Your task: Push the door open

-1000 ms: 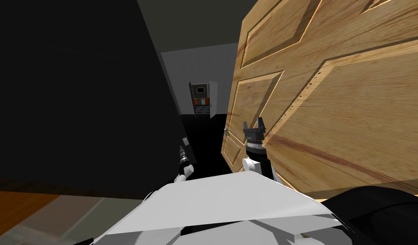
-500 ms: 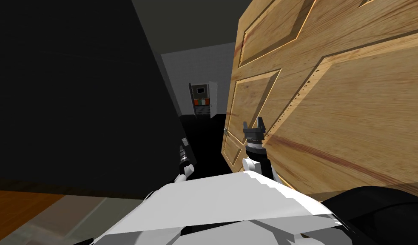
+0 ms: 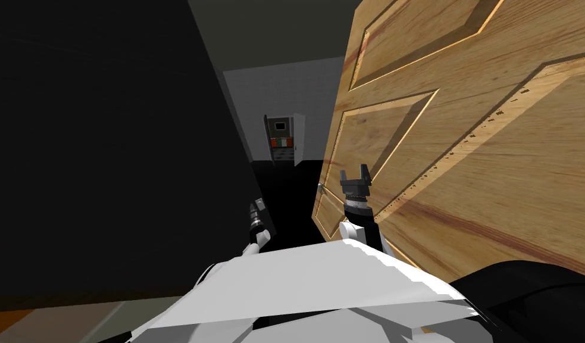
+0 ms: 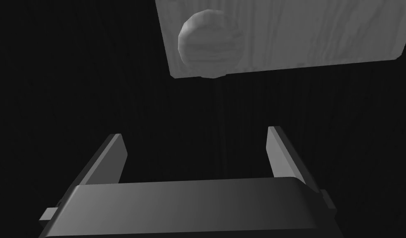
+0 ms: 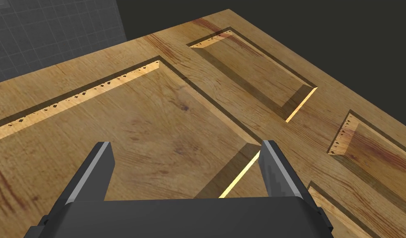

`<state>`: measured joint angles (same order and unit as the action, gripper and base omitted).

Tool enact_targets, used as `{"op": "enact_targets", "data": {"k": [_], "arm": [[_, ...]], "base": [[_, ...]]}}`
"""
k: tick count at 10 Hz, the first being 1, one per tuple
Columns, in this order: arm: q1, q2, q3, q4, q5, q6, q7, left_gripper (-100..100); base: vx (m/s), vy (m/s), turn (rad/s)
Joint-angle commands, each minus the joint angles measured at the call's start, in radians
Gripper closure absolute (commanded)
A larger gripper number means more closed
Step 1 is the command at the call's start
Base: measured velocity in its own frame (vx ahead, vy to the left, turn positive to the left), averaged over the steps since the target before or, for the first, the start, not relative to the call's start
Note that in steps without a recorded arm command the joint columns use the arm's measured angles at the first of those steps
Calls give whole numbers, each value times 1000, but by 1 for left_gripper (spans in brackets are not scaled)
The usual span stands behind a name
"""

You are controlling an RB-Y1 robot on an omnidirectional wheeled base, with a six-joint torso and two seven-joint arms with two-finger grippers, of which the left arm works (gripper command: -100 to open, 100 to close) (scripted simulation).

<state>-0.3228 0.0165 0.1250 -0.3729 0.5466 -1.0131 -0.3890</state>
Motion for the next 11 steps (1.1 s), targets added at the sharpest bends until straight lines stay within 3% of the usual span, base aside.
{"op": "enact_targets", "data": {"k": [1, 2, 3, 4, 5, 10, 11], "arm": [[-15, -1, -1, 31, 3, -17, 6, -100], [-25, -28, -3, 51, 11, -31, 5, -100], [-29, -43, -3, 58, 14, -36, 4, -100], [-21, -31, -1, 47, 12, -32, 5, -100], [-21, -31, -1, 47, 12, -32, 5, 100], [-21, -31, -1, 47, 12, -32, 5, 100], [-22, -7, 13, 50, 31, -32, -3, 100]], "base": [[150, 43, -11], [169, 24, -52], [184, 35, -21], [69, 17, 15], [-15, -5, -13], [-12, -2, -1], [132, 32, 38]]}}
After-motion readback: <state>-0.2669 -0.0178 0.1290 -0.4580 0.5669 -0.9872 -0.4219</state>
